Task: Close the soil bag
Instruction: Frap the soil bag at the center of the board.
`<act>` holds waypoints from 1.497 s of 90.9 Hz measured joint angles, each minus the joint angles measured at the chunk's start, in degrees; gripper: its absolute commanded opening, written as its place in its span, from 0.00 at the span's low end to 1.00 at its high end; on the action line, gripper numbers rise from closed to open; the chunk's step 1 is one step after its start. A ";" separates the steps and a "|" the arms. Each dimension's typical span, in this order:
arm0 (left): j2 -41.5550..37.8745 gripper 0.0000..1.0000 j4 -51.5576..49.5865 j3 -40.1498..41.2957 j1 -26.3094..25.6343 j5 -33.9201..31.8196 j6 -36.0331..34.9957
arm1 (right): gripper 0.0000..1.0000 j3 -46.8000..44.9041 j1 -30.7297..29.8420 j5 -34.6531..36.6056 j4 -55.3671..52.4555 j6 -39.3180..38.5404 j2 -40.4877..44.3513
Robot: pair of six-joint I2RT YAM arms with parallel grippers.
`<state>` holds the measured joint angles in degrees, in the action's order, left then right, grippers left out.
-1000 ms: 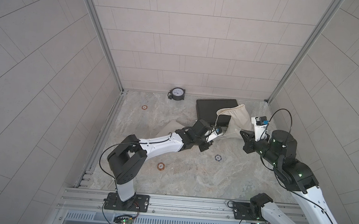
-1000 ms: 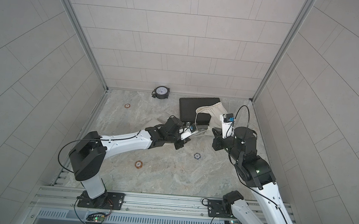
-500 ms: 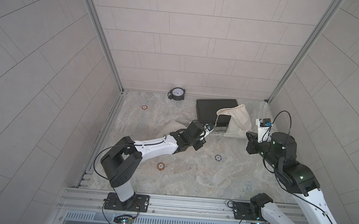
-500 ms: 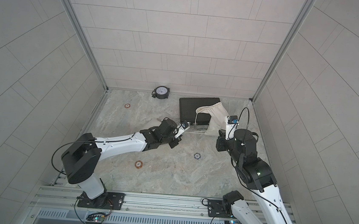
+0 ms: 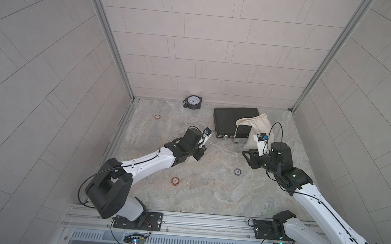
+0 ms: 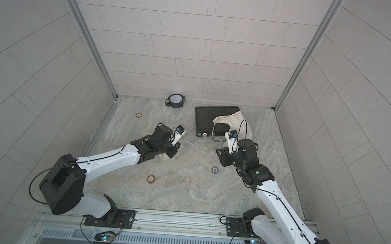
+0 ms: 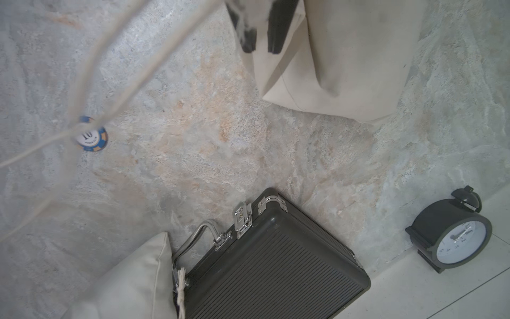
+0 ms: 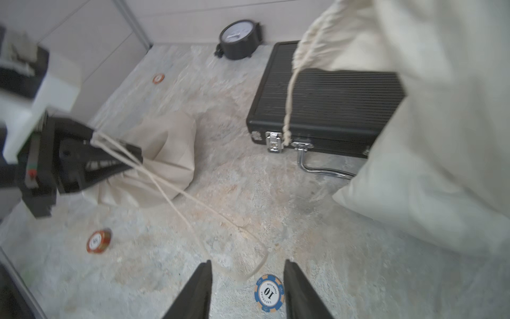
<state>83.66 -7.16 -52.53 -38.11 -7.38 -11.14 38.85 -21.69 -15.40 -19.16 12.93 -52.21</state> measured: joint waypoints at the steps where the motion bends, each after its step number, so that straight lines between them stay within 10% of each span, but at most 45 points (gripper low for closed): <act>1: -0.02 0.03 -0.02 0.00 0.00 0.22 0.00 | 0.65 -0.11 -0.22 -0.57 0.35 -0.37 -0.15; 50: -1.84 0.04 -1.36 0.00 -0.04 7.43 -1.29 | 0.67 -1.25 -9.88 -14.51 39.52 -1.97 -25.29; 73: -1.84 0.03 -1.36 0.00 -0.04 8.33 -1.29 | 0.48 -1.11 -11.74 -15.61 50.80 -1.97 -31.28; 84: -1.84 0.04 -1.36 0.00 -0.04 8.59 -1.25 | 0.21 -1.11 -11.82 -15.54 53.66 -1.27 -33.55; 90: -1.84 0.06 -1.38 0.00 -0.04 8.96 -1.14 | 0.00 -1.11 -11.82 -15.08 54.71 -1.09 -34.05; 136: -3.13 0.14 4.37 2.51 -2.05 -1.29 9.18 | 0.00 -5.84 -12.87 2.47 46.16 0.28 -17.18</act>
<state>80.53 -2.79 -50.02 -40.16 -8.67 -1.96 33.01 -34.57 -12.93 27.00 13.21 -69.38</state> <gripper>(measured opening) 0.150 0.047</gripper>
